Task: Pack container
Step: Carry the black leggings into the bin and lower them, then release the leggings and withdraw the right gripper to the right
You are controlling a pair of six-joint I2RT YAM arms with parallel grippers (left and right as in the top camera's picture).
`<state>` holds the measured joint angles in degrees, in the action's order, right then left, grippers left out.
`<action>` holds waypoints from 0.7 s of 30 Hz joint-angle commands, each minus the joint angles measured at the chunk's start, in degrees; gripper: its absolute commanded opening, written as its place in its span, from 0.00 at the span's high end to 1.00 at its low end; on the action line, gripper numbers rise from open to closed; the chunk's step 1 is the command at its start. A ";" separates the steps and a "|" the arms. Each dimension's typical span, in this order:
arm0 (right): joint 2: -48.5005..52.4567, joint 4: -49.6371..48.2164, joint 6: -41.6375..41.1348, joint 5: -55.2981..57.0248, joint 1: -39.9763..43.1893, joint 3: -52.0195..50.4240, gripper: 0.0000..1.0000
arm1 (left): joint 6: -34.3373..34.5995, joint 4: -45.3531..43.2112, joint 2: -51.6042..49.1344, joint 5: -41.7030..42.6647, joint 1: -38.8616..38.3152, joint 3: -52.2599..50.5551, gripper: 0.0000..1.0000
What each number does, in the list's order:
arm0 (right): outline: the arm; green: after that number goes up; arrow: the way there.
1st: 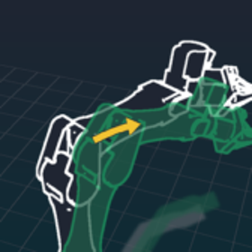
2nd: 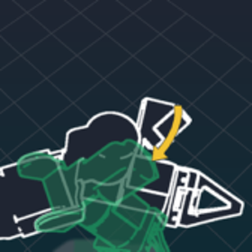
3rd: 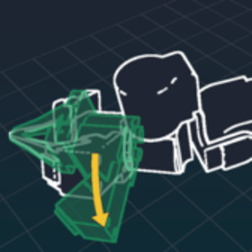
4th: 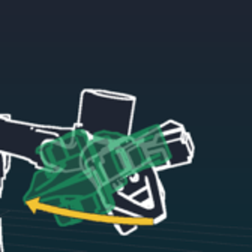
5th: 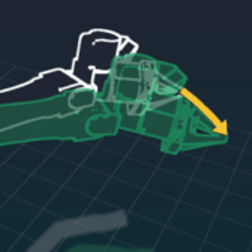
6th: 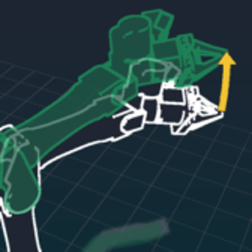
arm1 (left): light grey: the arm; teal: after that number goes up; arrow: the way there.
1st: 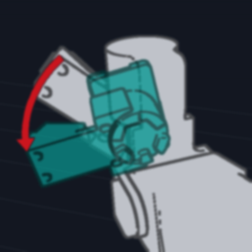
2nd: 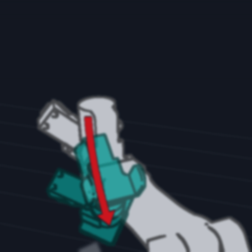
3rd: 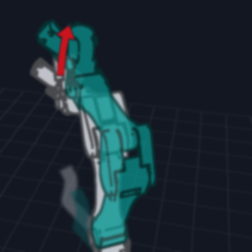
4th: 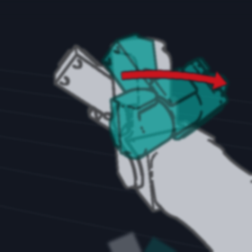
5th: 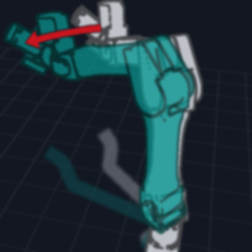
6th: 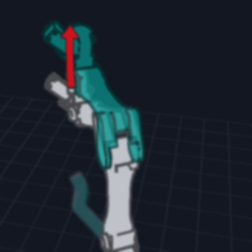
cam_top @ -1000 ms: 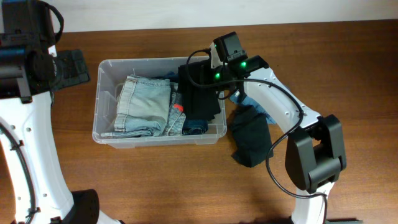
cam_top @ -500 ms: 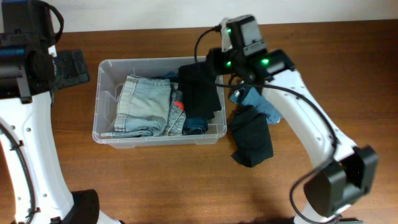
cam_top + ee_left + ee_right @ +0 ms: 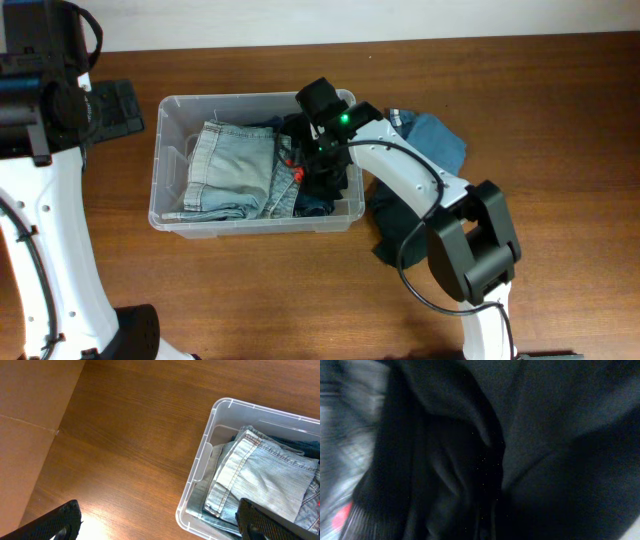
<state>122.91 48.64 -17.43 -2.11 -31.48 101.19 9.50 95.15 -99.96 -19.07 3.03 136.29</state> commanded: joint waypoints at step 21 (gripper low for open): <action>-15.45 19.28 3.74 -18.03 33.68 17.49 0.02 | 0.52 0.07 0.02 -0.20 0.24 0.11 0.01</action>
<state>103.63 66.61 -13.39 -11.07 -6.37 121.49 9.50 95.15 -99.96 -19.07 3.03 136.29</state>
